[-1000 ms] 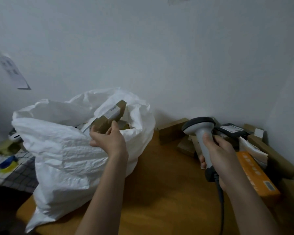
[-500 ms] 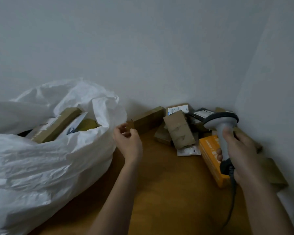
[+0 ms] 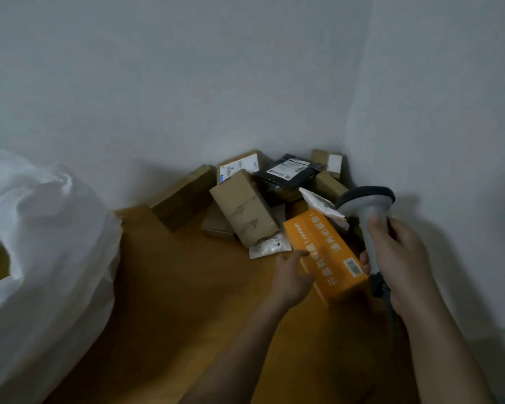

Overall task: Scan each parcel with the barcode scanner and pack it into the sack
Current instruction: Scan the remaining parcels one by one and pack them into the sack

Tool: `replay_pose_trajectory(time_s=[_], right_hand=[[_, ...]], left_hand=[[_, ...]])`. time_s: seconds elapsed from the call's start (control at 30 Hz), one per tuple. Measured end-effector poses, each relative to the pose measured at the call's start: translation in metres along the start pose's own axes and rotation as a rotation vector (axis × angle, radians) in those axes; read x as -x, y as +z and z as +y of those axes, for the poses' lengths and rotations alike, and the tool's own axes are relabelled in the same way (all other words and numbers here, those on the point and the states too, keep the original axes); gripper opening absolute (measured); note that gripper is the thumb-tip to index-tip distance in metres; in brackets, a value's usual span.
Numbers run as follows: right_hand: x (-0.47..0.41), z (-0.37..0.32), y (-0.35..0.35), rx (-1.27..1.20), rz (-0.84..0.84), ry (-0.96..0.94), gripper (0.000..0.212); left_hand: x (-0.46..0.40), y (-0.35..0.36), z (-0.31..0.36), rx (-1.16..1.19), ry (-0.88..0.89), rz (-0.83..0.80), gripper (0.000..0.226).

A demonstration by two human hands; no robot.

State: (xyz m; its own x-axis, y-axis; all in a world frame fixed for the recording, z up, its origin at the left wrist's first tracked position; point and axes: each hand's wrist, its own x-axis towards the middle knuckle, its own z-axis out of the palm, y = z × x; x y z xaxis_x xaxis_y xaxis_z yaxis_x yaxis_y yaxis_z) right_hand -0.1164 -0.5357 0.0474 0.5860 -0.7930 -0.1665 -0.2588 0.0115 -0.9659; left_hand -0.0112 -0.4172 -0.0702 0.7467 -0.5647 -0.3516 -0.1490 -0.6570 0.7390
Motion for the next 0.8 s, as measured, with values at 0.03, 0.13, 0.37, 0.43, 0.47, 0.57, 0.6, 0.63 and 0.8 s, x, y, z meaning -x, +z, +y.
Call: replay_pose_trajectory(time_s=[0.03,0.13,0.37,0.43,0.47,0.57,0.6,0.63,0.8], right_hand=[[-0.005,0.005,-0.003,0.007,0.0,0.009,0.026],[-0.018,0.017,-0.011,0.024,-0.01,0.046,0.026],[-0.034,0.031,-0.022,0.066,0.009,0.062,0.032],[-0.034,0.032,-0.021,0.074,0.003,0.071,0.033],[-0.034,0.032,-0.02,0.07,-0.003,0.077,0.033],[-0.03,0.03,-0.017,0.044,-0.022,0.083,0.03],[-0.028,0.029,-0.016,0.037,-0.028,0.079,0.029],[-0.026,0.027,-0.014,0.034,-0.032,0.074,0.028],[-0.011,0.019,0.003,0.014,-0.048,0.058,0.023]], left_hand=[[-0.008,0.014,0.0,-0.082,0.033,-0.024,0.054],[-0.028,0.048,0.004,-0.374,0.178,-0.04,0.058],[-0.062,0.076,0.011,-0.738,0.35,-0.122,0.059],[-0.059,0.072,0.012,-0.691,0.316,-0.114,0.047],[-0.055,0.069,0.01,-0.668,0.288,-0.108,0.044],[-0.034,0.056,-0.011,-0.698,0.232,-0.02,0.041],[-0.025,0.05,-0.024,-0.725,0.237,0.031,0.044],[-0.017,0.044,-0.037,-0.729,0.225,0.076,0.052],[0.013,0.014,-0.075,-0.389,-0.251,0.159,0.121]])
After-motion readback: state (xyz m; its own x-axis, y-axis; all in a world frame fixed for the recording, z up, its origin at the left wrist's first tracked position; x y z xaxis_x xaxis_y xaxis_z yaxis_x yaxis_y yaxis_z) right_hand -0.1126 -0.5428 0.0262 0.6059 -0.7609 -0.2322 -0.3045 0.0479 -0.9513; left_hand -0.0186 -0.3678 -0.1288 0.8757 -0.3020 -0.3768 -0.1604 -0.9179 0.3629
